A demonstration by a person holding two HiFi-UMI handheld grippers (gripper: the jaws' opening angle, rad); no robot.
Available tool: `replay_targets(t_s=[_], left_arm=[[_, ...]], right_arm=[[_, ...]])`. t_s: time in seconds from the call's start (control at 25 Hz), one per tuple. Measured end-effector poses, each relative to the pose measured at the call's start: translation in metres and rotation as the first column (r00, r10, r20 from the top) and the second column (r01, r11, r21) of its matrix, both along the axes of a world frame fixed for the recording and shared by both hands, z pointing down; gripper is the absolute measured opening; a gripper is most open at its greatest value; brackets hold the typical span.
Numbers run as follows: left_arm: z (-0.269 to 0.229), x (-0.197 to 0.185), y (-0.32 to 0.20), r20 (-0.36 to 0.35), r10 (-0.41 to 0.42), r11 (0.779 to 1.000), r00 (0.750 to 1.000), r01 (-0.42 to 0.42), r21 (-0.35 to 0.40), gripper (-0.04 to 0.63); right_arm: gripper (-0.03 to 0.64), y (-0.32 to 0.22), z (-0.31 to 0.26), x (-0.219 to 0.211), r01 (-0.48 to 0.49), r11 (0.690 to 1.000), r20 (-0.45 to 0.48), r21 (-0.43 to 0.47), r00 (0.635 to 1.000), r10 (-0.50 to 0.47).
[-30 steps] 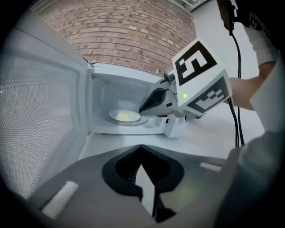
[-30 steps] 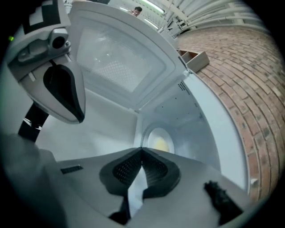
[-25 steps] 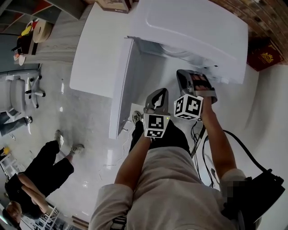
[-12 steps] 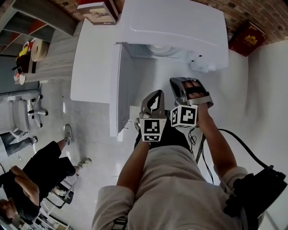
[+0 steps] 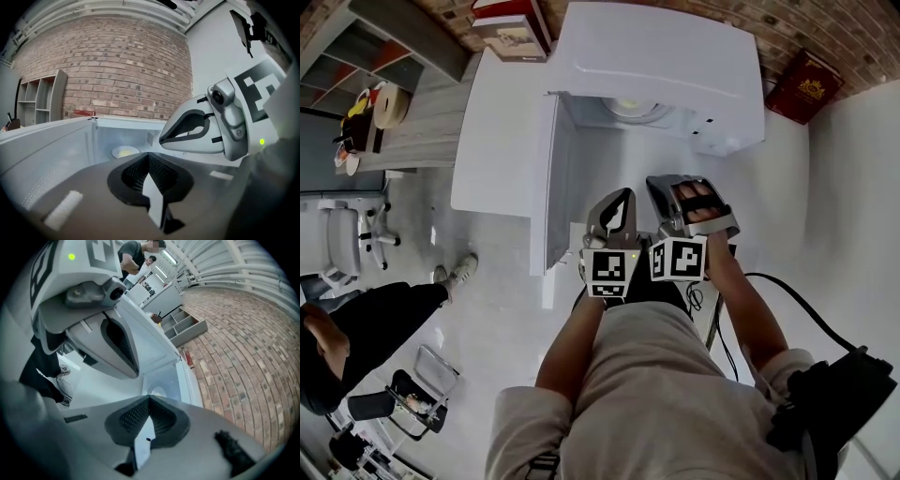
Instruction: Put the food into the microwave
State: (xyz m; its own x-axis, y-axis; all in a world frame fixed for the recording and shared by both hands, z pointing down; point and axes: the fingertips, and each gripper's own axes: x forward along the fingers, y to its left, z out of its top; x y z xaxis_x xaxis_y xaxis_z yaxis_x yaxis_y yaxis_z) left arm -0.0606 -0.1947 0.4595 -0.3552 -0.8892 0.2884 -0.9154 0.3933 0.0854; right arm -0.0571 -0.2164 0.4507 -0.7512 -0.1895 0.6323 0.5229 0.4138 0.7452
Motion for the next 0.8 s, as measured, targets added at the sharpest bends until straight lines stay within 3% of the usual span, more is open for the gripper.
replay_targets(t_s=[0.8], left_arm=[[-0.0057, -0.0060, -0.0024, 0.007, -0.012, 1.000, 1.000, 0.012, 0.005, 0.008]], right_arm=[[0.009, 0.0025, -0.0028, -0.0016, 0.020, 1.000, 0.019, 0.019, 1.000, -0.021]])
